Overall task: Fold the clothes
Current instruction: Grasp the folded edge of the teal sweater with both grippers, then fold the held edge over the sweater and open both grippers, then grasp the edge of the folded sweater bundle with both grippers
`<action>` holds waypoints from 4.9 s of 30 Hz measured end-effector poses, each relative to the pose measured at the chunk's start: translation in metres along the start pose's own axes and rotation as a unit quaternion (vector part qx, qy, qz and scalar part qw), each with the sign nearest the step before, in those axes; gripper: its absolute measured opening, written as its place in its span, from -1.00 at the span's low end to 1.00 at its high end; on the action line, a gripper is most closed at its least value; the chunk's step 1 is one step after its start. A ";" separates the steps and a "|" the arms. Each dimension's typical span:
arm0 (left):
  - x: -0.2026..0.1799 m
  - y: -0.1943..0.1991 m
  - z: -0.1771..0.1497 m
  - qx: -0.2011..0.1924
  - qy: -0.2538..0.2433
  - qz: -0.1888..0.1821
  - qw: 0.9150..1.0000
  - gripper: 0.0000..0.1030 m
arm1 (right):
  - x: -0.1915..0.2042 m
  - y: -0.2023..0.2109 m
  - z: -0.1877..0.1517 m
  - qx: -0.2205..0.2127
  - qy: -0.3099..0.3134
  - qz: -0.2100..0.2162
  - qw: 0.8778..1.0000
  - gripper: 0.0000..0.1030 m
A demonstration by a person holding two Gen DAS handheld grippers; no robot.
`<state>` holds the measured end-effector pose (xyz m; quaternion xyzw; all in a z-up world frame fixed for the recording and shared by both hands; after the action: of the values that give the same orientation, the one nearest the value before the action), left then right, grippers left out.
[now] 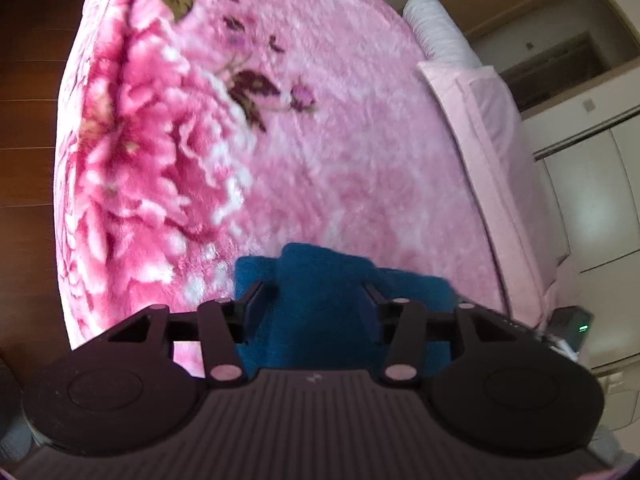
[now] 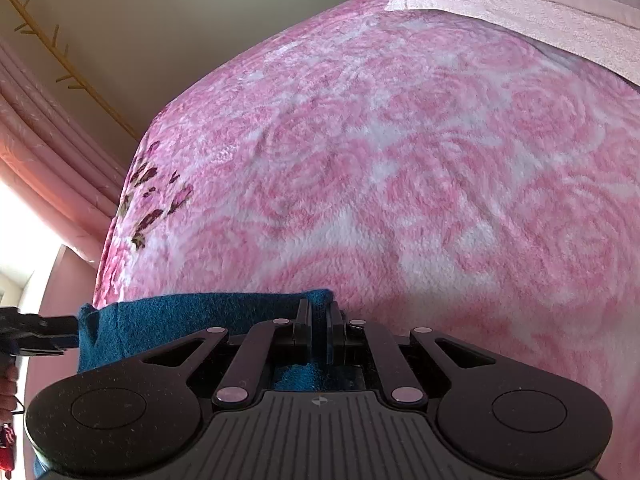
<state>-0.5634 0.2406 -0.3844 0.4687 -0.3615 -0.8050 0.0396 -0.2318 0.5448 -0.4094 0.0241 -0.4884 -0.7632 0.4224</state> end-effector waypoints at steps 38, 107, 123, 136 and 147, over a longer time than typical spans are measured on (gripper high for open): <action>-0.064 -0.009 -0.014 0.011 -0.101 0.089 0.991 -0.47 | 0.039 0.042 -0.014 0.020 0.026 -0.078 0.996 -0.11; -0.154 0.051 -0.152 0.077 -0.146 0.354 0.920 -0.27 | 0.116 0.154 -0.133 0.021 -0.013 -0.113 0.993 -0.17; -0.120 0.055 -0.170 0.105 -0.126 0.364 0.917 -0.04 | 0.118 0.140 -0.149 0.063 -0.002 -0.121 0.991 0.28; -0.019 0.081 -0.097 -0.004 0.055 0.088 0.995 0.04 | 0.027 0.151 -0.104 -0.004 -0.108 -0.036 0.993 0.78; 0.042 0.033 -0.085 -0.004 0.162 -0.007 0.987 0.10 | -0.038 0.053 -0.089 0.030 -0.239 0.085 0.967 0.79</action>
<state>-0.5298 0.1533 -0.4201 0.5955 -0.3436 -0.7200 0.0945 -0.1345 0.4966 -0.4293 -0.1881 -0.5983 -0.6930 0.3556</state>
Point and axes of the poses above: each gripper's, at about its wrist camera, not at the fingertips, and y roughly against the way its jaws point, x to its left, z to its top, the point moved 2 cm from there along -y, roughly the way its jaws point, and after that the axes turned 5 degrees about -z, right-handed, at the moved point
